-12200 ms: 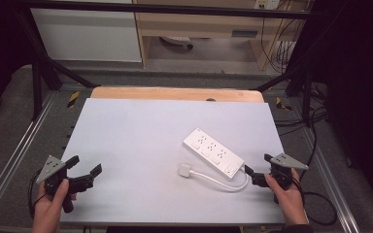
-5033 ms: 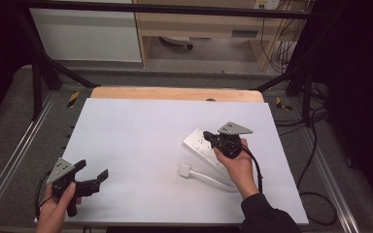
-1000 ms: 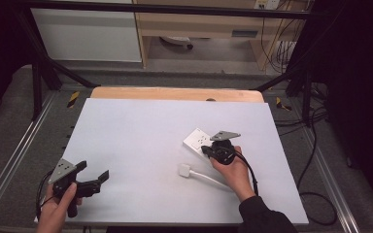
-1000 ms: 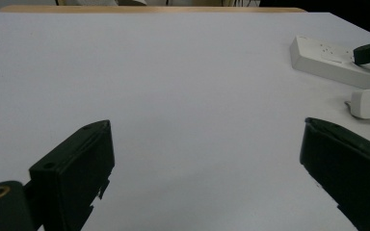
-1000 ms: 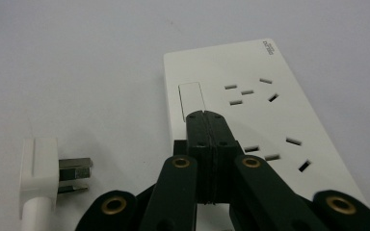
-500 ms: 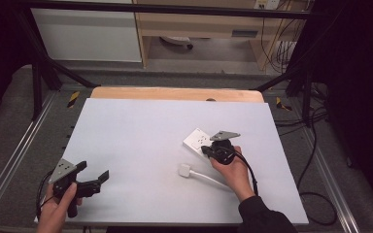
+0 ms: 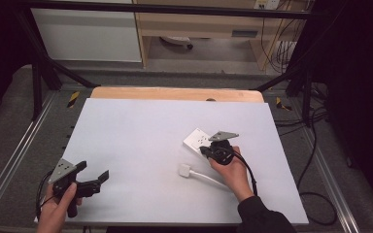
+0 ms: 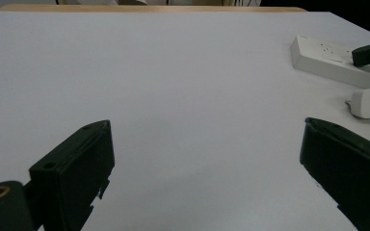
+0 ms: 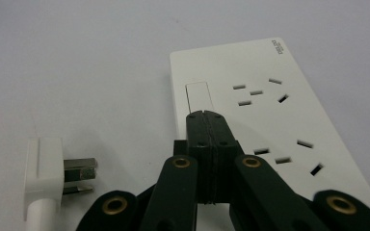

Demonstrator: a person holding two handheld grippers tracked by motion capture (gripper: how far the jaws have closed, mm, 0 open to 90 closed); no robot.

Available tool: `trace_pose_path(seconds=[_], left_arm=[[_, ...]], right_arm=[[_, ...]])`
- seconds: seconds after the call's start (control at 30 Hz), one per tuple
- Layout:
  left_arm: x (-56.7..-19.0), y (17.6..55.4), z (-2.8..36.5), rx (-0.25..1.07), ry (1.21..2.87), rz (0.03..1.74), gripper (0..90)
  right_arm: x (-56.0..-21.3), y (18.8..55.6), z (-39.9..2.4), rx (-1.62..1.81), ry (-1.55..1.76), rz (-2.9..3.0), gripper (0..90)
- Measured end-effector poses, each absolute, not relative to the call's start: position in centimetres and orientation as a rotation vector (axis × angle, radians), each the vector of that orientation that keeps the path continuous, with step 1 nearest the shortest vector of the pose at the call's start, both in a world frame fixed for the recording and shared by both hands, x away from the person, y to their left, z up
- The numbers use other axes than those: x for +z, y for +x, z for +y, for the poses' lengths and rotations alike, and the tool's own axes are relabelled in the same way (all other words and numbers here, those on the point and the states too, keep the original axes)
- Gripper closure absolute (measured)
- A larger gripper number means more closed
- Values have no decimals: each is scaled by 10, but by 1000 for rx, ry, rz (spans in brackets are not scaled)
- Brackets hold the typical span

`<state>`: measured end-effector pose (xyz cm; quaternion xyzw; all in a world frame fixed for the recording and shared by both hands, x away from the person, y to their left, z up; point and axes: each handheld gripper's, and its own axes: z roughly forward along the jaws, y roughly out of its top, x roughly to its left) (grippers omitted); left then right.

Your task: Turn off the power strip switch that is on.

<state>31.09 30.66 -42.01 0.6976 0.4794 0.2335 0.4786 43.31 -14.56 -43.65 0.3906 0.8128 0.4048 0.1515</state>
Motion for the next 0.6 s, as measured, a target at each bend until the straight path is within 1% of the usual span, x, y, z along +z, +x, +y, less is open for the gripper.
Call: trace_pose_path(seconds=[0.6], left_arm=[[-419,311,307,570,1700,1169,51]], right_arm=[[-434,430,-145,1173,1084,2308,900]])
